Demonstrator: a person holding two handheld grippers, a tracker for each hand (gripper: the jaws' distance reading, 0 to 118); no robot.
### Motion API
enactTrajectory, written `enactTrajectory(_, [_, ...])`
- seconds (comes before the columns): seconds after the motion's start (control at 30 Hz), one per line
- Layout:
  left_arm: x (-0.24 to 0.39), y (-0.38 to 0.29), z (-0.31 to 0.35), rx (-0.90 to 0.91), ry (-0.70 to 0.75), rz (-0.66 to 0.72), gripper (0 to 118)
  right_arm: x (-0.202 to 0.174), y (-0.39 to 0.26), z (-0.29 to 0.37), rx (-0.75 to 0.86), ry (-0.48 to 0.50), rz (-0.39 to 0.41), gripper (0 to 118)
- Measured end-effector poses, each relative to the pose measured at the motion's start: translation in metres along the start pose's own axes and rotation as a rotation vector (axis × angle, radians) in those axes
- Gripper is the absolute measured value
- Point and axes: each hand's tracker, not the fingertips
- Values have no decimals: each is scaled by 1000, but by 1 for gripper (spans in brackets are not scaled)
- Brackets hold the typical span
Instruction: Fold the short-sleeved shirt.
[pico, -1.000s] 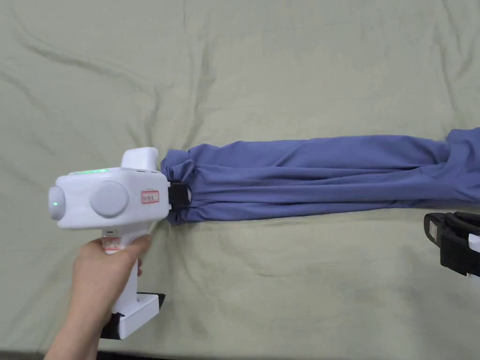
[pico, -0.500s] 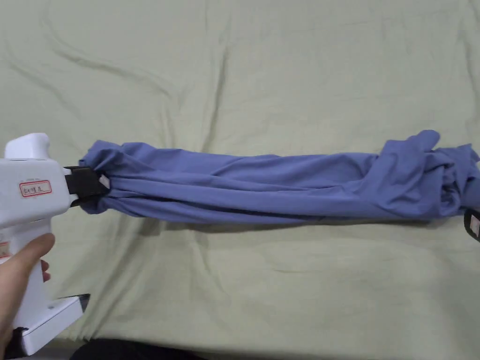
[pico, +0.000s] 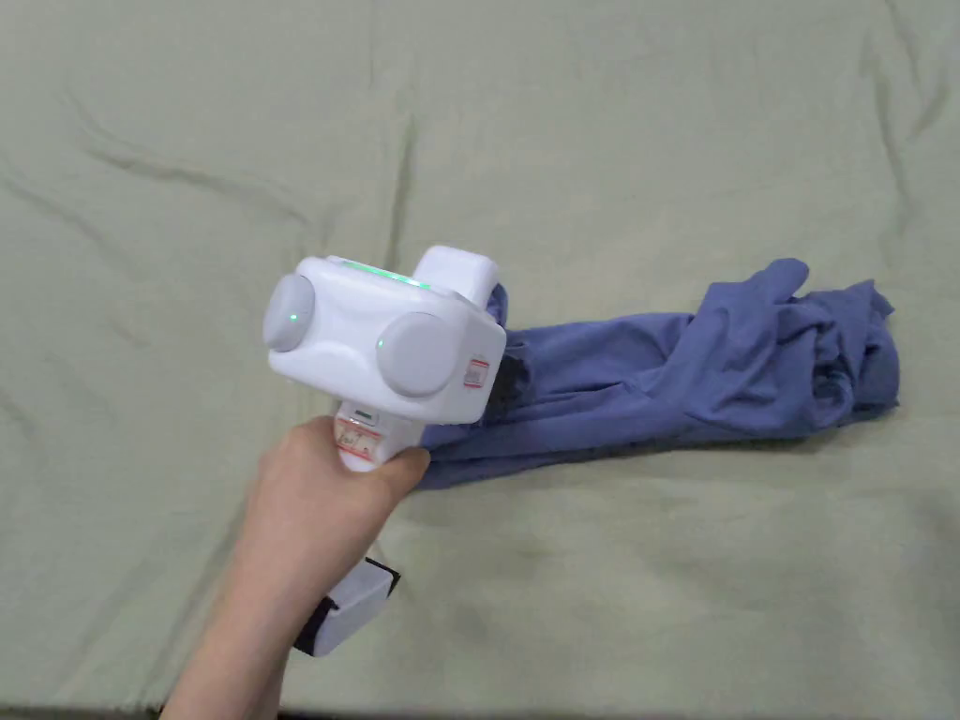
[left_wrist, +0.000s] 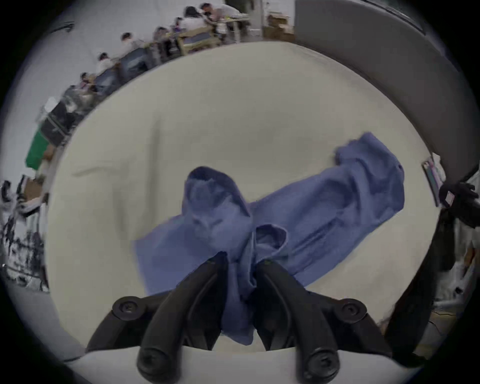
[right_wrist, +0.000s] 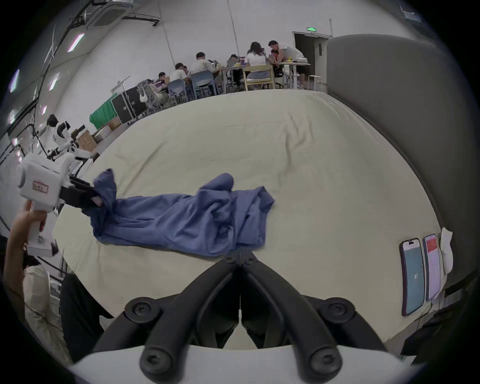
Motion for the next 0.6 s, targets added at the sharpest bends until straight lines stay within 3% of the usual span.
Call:
enactTrajectory(0.1, [9,7,-31,-49,-48,42,18,14,-6,5,-9,-17,-29,3])
enactTrajectory(0.17, [-4,5,-42,-62,-82,135,55,22,-10,8,-8,-24,-50,3])
enactTrajectory(0.3, [-45,-7,-15,-14,-223,327,83,27,-13,9,-13,-23,-65,3])
enactTrajectory(0.4, [-78,-26,34,127,-207,423,83,24,-12,6,-18,-18,-58,3])
enactTrajectory(0.43, [-89,-33,46,176,-178,457,82,21,-12,5,-18,-15,-55,3])
enactTrajectory(0.47, [-90,-43,62,212,-145,502,71,18,-12,4,-20,-8,-52,3])
enactTrajectory(0.5, [-95,-51,67,251,-115,532,30,16,-12,3,-21,-2,-47,3])
enactTrajectory(0.53, [-99,-54,66,291,-118,496,30,13,-12,2,-23,4,-42,3])
enactTrajectory(0.6, [-96,-50,52,254,-92,548,0,7,-12,-1,-34,19,-30,3])
